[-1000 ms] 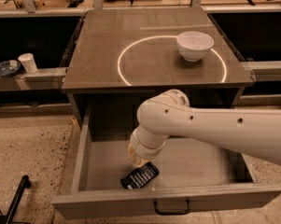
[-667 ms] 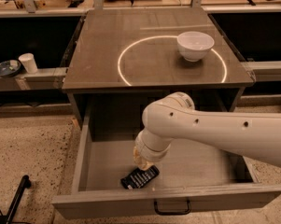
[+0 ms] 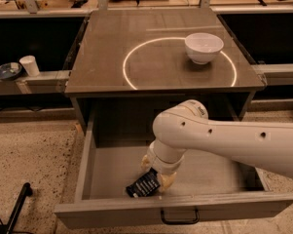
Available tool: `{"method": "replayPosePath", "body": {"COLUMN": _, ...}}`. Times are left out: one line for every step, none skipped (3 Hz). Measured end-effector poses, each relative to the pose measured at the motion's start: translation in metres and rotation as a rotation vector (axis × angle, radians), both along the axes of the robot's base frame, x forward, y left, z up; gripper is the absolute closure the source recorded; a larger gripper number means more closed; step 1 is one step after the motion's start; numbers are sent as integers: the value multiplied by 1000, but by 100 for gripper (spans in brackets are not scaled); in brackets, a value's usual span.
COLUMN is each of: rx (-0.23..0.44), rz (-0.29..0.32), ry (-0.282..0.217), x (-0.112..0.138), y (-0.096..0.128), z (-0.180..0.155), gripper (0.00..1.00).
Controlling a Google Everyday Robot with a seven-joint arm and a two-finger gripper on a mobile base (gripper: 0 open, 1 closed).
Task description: Pick rxbar blueberry from top drawer and place on counter
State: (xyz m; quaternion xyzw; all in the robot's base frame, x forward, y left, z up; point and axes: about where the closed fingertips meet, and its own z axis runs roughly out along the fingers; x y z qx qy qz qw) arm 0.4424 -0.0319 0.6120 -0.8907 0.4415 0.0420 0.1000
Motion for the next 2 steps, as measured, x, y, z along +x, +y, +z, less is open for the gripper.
{"method": "replayPosePath", "body": {"rx": -23, "rz": -9, "ry": 11, "x": -4, "y": -7, "z": -5, "gripper": 0}}
{"method": "replayPosePath", "body": {"rx": -50, "rz": -13, "ry": 23, "x": -8, "y": -10, "z": -14, "gripper": 0}}
